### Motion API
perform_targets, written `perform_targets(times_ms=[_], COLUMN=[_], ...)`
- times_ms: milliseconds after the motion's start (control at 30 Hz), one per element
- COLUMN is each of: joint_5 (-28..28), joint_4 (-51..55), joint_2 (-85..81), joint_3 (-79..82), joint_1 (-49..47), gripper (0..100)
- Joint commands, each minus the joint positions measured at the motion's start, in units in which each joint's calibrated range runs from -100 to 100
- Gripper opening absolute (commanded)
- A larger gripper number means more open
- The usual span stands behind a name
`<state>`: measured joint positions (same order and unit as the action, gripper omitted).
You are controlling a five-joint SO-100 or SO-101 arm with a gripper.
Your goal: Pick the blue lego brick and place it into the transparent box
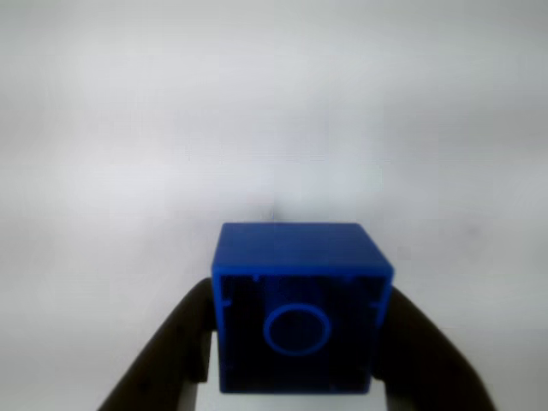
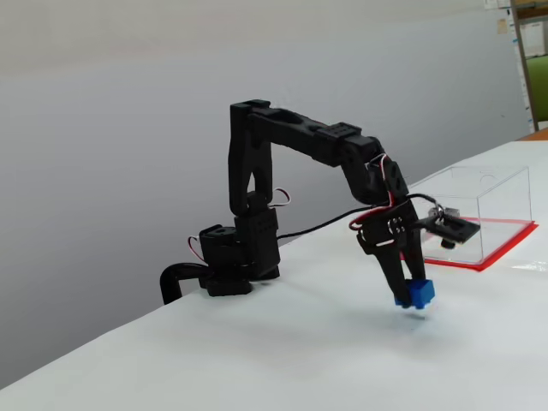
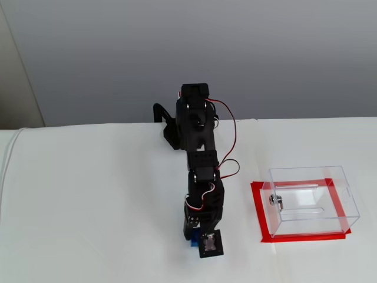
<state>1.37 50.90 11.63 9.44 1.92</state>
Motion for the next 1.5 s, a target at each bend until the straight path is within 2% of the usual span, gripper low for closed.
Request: perform_targets(times_ms=[0, 333, 600, 867, 1000, 1467], joint_5=[1.24, 1.24, 0.72, 0.67, 0.67, 0.62], joint_4=[-0.77, 0.01, -0.77, -0.86, -1.47, -18.7], joint_2=[-11.08, -25.59, -38.99, -44.42, -44.93, -43.58], joint_3=[-3.84, -2.57, 8.37, 13.07, 12.17, 14.97], joint_1=[-2.33, -7.36, -12.98, -18.15, -24.07, -49.21], gripper=[10, 10, 10, 10, 10, 10])
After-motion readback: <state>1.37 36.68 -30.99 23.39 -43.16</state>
